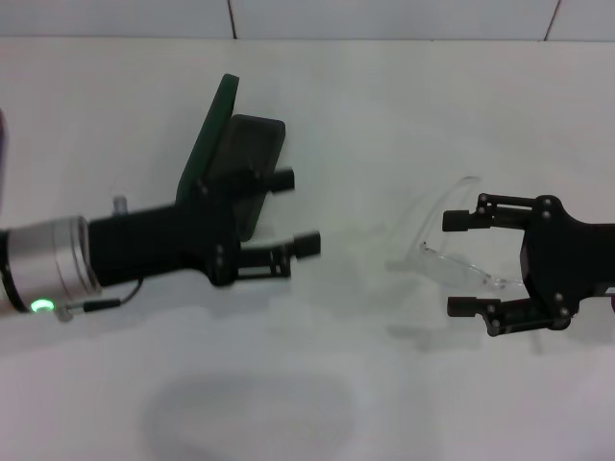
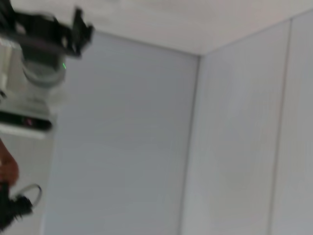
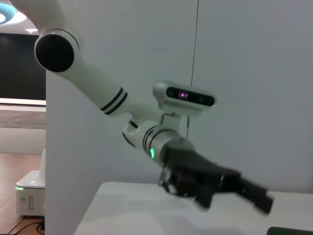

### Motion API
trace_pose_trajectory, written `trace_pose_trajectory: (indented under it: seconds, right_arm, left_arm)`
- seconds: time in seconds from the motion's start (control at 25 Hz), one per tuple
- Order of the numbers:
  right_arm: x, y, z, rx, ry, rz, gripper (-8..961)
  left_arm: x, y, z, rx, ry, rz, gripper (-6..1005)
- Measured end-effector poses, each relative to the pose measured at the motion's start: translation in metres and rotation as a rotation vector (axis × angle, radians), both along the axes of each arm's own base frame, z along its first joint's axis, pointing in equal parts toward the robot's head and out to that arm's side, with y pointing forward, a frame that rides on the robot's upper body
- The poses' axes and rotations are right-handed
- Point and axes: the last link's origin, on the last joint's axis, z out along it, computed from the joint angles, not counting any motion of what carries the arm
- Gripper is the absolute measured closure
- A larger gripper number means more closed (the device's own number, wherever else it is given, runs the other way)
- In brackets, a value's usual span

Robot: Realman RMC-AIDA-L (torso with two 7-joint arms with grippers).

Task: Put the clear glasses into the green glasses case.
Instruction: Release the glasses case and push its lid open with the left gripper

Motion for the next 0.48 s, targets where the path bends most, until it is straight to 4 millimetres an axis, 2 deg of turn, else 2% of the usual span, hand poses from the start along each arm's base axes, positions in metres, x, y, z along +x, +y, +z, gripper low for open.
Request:
trace_pose_trajectory:
  seconds: [0.2, 0.48]
  right_arm:
    - [0.001, -0.001, -0.001, 0.003, -0.002, -0.005, 146]
    - [0.001, -0.001, -0.001, 0.010, -0.001, 0.002, 148]
  left_arm:
    - [0.010, 0.019, 0.022, -0.012, -0.015, 0.076, 111]
    - [0.011, 0.051, 0.037, 0.045, 0.111, 0.245, 111]
